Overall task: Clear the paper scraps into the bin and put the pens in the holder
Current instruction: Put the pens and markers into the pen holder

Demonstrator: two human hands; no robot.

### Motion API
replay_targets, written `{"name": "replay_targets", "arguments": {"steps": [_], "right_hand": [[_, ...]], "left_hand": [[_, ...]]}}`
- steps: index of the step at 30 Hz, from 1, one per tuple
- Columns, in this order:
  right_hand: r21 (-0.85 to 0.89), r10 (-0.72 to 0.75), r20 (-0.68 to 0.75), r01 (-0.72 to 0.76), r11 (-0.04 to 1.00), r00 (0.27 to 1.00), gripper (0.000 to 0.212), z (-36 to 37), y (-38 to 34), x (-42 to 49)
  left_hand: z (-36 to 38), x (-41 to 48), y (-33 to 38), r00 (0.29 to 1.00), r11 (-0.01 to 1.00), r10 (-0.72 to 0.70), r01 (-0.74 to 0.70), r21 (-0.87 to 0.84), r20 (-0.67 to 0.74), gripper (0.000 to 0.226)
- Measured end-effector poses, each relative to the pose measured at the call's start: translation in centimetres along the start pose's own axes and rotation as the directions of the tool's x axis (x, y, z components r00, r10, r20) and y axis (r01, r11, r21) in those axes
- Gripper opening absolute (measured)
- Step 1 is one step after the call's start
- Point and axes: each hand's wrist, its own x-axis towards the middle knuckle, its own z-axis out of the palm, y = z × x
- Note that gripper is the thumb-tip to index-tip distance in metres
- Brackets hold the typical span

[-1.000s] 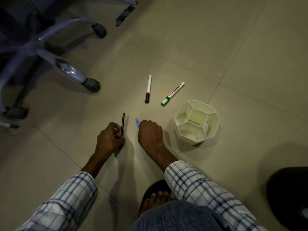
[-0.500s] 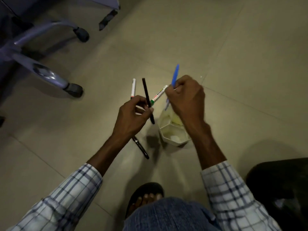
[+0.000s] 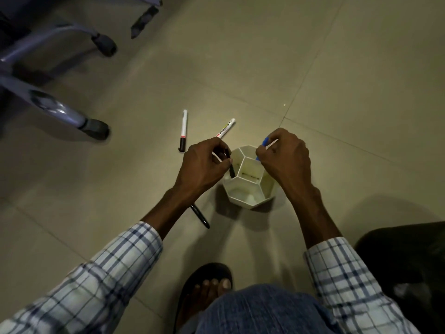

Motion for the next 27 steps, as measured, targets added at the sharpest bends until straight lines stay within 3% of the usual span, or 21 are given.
{"name": "replay_targets", "arguments": {"steps": [7, 9, 11, 13, 16, 20, 25, 27], "right_hand": [[0.19, -0.203, -0.121, 0.223, 0.956, 0.972, 0.016, -0.5, -5.7, -4.1], [0.278, -0.286, -0.013, 0.278, 0.919, 0.958, 0.011, 1.4, -7.0, -6.1], [0.298, -0.316, 0.19, 0.252, 0.921, 0.93, 0.011, 4.1, -7.2, -7.9], [0.243, -0.313, 0.325, 0.241, 0.939, 0.892, 0.013, 6.8, -6.3, -9.2], [0.038, -0.275, 0.417, 0.285, 0.958, 0.867, 0.02, 10.1, -4.5, -10.3], [-0.206, -0.239, 0.477, 0.372, 0.905, 0.846, 0.026, 13.1, -2.6, -11.5], [-0.292, -0.24, 0.475, 0.409, 0.865, 0.847, 0.023, 13.3, -1.9, -10.4], [-0.213, -0.294, 0.452, 0.422, 0.881, 0.842, 0.02, 12.5, -1.7, -10.3]], "left_hand": [[-1.6, 0.4, -1.8, 0.998, 0.997, -0.018, 0.013, -0.081, -0.06, 0.02], [-2.3, 0.8, -2.6, 0.996, 0.995, -0.036, 0.028, -0.094, -0.087, 0.016], [-3.0, 1.3, -3.9, 0.99, 0.994, -0.074, 0.063, -0.092, -0.12, 0.016], [-3.5, 1.9, -5.7, 0.976, 0.989, -0.144, 0.136, -0.057, -0.165, 0.017], [-3.9, 2.7, -7.9, 0.953, 0.972, -0.23, 0.237, 0.009, -0.197, 0.014], [-3.8, 4.7, -9.6, 0.946, 0.956, -0.261, 0.281, 0.088, -0.19, 0.015], [-2.3, 9.4, -10.5, 0.951, 0.922, -0.246, 0.288, 0.258, -0.186, 0.046], [-1.6, 11.0, -10.5, 0.959, 0.894, -0.237, 0.278, 0.353, -0.155, 0.058]]}}
